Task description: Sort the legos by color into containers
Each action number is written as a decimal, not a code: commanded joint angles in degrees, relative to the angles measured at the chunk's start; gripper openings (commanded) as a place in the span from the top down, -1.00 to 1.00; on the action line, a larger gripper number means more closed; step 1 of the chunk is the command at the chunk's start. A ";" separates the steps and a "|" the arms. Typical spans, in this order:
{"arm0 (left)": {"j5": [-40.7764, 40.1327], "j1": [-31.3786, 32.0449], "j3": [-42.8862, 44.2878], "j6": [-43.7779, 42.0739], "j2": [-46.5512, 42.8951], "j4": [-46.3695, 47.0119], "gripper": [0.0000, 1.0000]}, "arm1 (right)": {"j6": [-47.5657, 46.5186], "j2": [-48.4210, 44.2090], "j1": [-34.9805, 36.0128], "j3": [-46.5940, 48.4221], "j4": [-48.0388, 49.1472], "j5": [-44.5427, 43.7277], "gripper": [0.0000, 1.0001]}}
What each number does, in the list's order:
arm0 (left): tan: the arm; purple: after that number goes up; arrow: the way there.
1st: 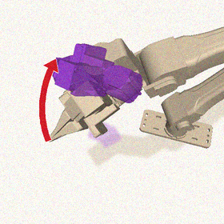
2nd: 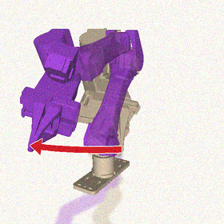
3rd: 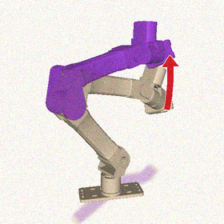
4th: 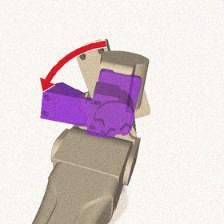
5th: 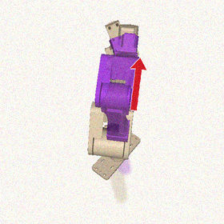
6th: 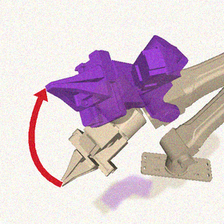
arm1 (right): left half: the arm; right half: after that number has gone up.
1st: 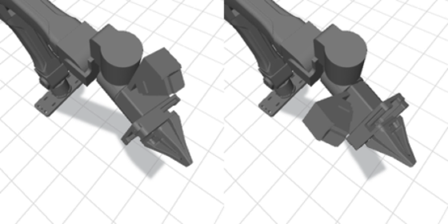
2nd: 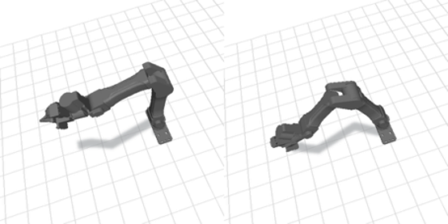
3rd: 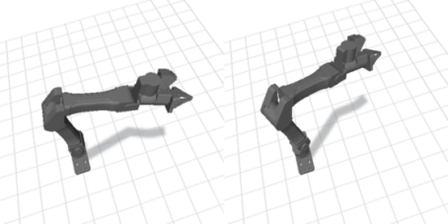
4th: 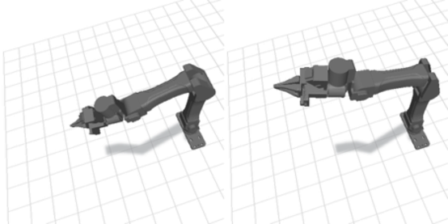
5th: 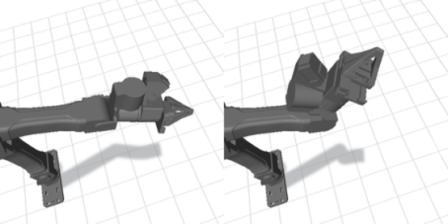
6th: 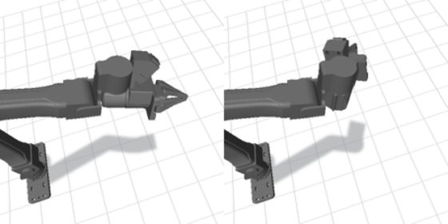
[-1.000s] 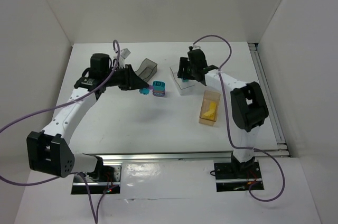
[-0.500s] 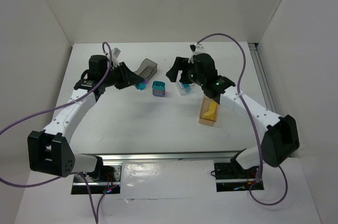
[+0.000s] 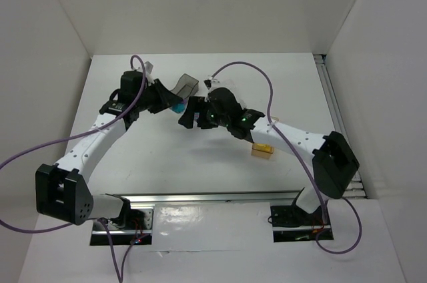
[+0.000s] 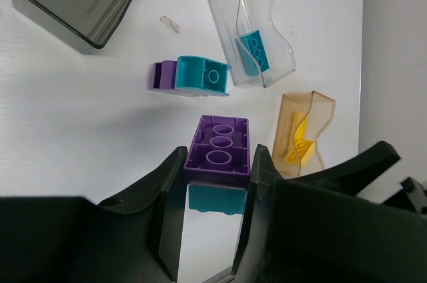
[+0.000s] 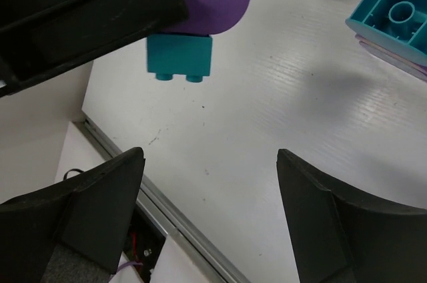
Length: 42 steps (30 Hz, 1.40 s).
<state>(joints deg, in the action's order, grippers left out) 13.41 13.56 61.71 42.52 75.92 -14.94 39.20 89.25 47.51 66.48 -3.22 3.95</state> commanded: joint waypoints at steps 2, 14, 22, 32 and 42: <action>-1.28 0.15 1.22 0.81 -1.56 0.35 1.00 | 0.27 2.76 0.22 4.71 5.16 0.44 -0.70; 0.57 0.15 1.22 -0.86 -1.56 -0.27 1.00 | 0.26 11.82 -1.54 10.87 8.84 5.11 -0.40; 1.71 0.15 1.22 -1.39 -1.56 -0.27 1.00 | 0.79 12.35 -1.54 10.78 11.31 1.78 0.45; 0.57 -1.17 4.37 -1.21 2.56 -0.97 1.00 | -2.81 7.43 -1.54 6.04 4.37 -3.85 0.77; -2.60 -1.17 15.45 -2.62 14.69 -1.67 1.00 | -6.86 -1.79 -3.82 2.96 -3.45 -12.72 0.77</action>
<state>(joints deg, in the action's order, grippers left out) 11.86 12.45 74.13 41.32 88.82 -16.64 34.61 91.74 45.06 69.71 -4.05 -4.05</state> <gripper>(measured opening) 0.336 0.442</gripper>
